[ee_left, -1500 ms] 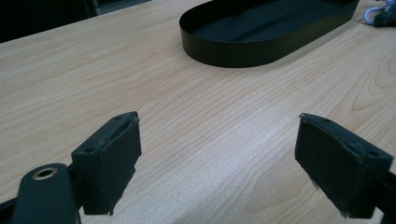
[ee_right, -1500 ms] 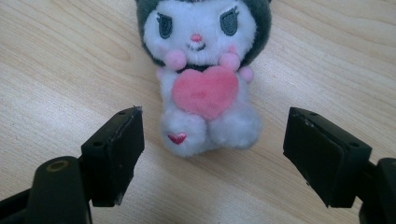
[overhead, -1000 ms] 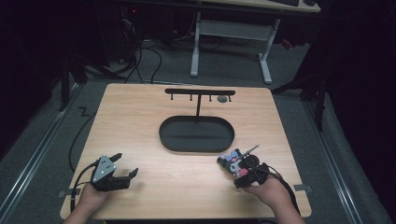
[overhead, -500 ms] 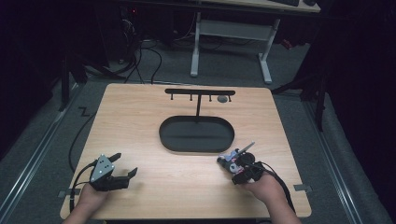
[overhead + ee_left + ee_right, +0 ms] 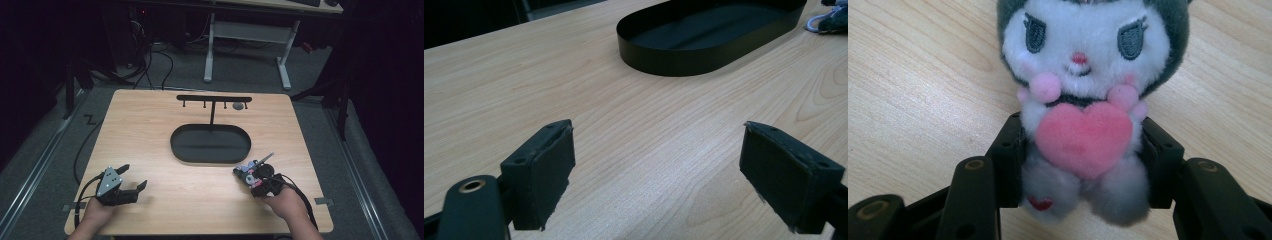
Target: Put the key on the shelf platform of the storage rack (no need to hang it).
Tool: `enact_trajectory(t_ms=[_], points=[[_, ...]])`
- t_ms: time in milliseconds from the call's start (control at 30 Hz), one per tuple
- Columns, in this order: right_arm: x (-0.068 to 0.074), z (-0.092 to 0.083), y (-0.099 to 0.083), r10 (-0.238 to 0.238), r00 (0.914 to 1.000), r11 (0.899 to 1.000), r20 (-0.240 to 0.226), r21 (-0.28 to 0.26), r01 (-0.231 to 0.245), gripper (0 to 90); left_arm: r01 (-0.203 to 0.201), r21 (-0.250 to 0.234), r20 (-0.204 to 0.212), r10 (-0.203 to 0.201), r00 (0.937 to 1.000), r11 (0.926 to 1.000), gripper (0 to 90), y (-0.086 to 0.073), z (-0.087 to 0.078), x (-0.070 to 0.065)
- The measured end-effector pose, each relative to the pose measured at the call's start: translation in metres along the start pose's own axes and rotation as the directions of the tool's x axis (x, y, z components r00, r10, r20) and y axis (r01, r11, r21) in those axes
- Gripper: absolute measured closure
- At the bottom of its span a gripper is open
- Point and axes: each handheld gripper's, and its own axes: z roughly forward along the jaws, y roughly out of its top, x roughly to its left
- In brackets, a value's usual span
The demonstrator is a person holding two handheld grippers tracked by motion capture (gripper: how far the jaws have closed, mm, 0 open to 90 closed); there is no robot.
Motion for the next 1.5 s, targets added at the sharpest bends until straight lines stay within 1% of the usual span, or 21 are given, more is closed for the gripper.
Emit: enact_trajectory(t_ms=[133,200,300,500,567,600,667,700,800,1033,1100,1200,1233,1500], points=[[0.001,-0.006,0.000,0.004,1.0000,1.000,-0.004,-0.008,-0.004,48.4,-0.005,-0.014,-0.002,0.004,1.0000,0.9999,15.5,-0.001,-0.002,-0.001],[0.002,-0.008,0.001,-0.001,1.0000,1.000,-0.003,-0.009,0.001,48.4,-0.003,-0.014,-0.002,0.002,1.0000,0.9999,15.5,-0.001,-0.001,-0.001],[0.003,-0.013,0.003,-0.010,0.9999,1.000,-0.014,-0.020,0.009,48.4,-0.003,-0.016,-0.005,0.003,1.0000,0.9999,15.5,-0.001,-0.002,-0.001],[0.004,-0.018,0.005,-0.016,0.9998,0.999,-0.008,-0.034,0.015,48.4,-0.002,-0.020,-0.005,0.002,1.0000,0.9998,15.5,-0.001,-0.003,0.000],[0.005,-0.025,0.008,-0.016,0.9998,0.999,-0.015,-0.050,0.015,48.5,0.001,-0.024,-0.004,-0.001,1.0000,0.9997,15.5,-0.002,-0.003,0.000],[0.006,-0.026,0.008,-0.003,0.9998,0.999,-0.017,-0.051,0.002,48.5,0.002,-0.023,-0.004,-0.002,1.0000,0.9997,15.5,-0.002,-0.003,0.000],[0.006,-0.030,0.010,-0.015,0.9998,0.998,-0.012,-0.056,0.015,48.5,0.002,-0.026,-0.002,-0.002,1.0000,0.9997,15.5,-0.002,-0.003,0.000],[0.006,-0.030,0.010,-0.015,0.9998,0.998,-0.012,-0.056,0.015,48.5,0.002,-0.026,-0.002,-0.002,1.0000,0.9997,15.5,-0.002,-0.003,0.000],[0.007,-0.039,0.015,-0.021,0.9998,0.997,-0.002,-0.069,0.021,48.5,-0.001,-0.025,-0.001,0.001,1.0000,0.9997,15.5,-0.002,-0.004,0.000],[0.005,-0.054,0.026,-0.023,0.9997,0.994,0.006,-0.109,0.024,48.4,-0.003,-0.020,0.000,0.003,1.0000,0.9998,15.5,-0.001,-0.003,0.000],[0.005,-0.055,0.029,-0.018,0.9998,0.993,0.007,-0.117,0.019,48.4,-0.003,-0.021,0.000,0.003,1.0000,0.9998,15.5,-0.001,-0.003,0.000],[0.004,-0.056,0.034,-0.026,0.9996,0.992,0.011,-0.121,0.027,48.4,-0.003,-0.021,0.000,0.003,1.0000,0.9998,15.5,-0.001,-0.002,0.000],[0.005,-0.056,0.035,-0.019,0.9998,0.992,0.008,-0.124,0.020,48.5,-0.003,-0.021,0.000,0.003,1.0000,0.9998,15.5,-0.001,-0.002,0.000],[0.006,-0.054,0.050,-0.028,0.9996,0.992,0.011,-0.120,0.029,48.5,-0.003,-0.019,0.000,0.003,1.0000,0.9998,15.5,-0.001,-0.003,0.000]])
